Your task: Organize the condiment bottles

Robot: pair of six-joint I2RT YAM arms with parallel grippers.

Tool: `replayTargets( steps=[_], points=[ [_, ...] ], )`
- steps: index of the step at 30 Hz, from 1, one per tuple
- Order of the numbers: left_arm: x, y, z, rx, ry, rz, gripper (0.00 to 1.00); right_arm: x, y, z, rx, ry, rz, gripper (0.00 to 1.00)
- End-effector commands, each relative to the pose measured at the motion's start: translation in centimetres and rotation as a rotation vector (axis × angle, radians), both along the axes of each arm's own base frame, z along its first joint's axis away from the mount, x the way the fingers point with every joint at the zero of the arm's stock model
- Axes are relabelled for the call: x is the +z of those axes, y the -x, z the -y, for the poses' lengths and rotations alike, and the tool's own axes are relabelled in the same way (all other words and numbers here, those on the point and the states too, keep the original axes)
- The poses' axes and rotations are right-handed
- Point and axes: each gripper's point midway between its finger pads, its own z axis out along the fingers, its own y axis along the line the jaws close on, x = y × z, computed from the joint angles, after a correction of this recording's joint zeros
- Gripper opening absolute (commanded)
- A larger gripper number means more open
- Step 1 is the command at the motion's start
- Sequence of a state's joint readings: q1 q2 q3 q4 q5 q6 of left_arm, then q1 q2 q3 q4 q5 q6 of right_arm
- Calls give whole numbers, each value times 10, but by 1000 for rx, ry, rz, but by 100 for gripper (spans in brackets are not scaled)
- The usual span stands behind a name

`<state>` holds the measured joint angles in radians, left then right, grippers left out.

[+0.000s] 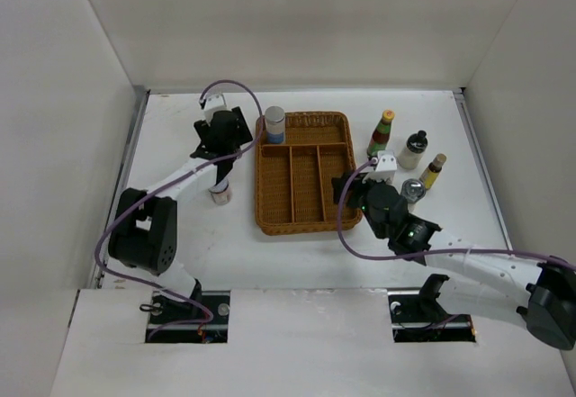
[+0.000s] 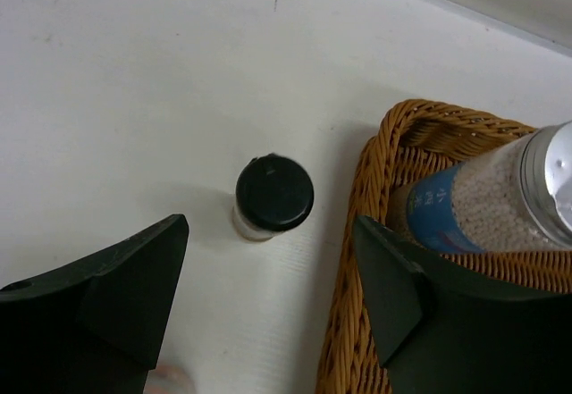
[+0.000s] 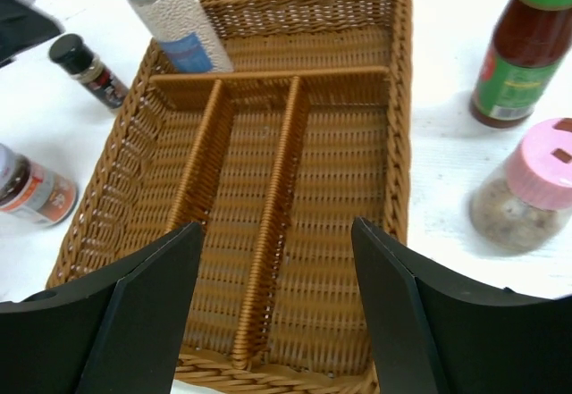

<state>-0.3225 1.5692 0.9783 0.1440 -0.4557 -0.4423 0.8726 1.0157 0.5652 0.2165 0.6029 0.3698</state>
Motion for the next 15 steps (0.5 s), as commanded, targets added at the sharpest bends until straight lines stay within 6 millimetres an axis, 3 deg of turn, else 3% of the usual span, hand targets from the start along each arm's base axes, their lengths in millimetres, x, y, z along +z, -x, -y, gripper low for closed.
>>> replayTargets(
  steps=[1,5,15],
  points=[
    [27,-25,6,-15,33,46,73,18,-1,-17,56,-81,61,75],
    [11,-38,3,-2,8,-9,72,17,1,-22,80,-93,65,76],
    [-27,-39,1,34,-37,-85,63,17,4,-23,97,-107,72,77]
  ],
)
